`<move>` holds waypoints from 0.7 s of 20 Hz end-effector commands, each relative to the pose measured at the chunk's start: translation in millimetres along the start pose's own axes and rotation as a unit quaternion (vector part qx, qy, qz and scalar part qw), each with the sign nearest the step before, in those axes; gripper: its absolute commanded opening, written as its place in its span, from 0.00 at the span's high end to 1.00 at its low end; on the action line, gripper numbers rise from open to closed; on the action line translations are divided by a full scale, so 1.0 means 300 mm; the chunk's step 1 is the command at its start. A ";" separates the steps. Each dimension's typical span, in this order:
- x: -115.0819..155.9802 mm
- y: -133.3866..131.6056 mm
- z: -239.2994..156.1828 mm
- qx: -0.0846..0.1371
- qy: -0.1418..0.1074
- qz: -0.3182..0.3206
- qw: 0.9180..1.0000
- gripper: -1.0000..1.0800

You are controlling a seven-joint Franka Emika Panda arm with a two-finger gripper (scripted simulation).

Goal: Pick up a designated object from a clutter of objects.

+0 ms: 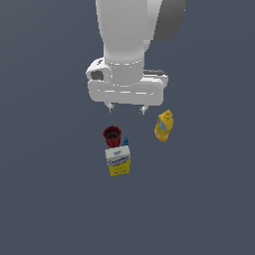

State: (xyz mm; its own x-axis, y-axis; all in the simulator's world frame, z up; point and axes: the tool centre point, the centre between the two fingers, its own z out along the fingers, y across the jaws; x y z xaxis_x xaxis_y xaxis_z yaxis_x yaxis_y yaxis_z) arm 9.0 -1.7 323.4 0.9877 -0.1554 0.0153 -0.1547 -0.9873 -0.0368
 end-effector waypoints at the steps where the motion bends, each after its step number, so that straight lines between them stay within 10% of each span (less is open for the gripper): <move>1: 0.010 0.003 0.013 0.000 0.000 0.021 1.000 0.04; 14: 0.087 0.024 0.116 -0.002 -0.003 0.182 0.983 0.04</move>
State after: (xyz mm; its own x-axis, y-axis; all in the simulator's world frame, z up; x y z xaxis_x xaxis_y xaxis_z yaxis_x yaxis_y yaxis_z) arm 31.7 -10.6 292.8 0.8874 -0.4611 -0.0015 -0.4608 -0.8868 -0.0353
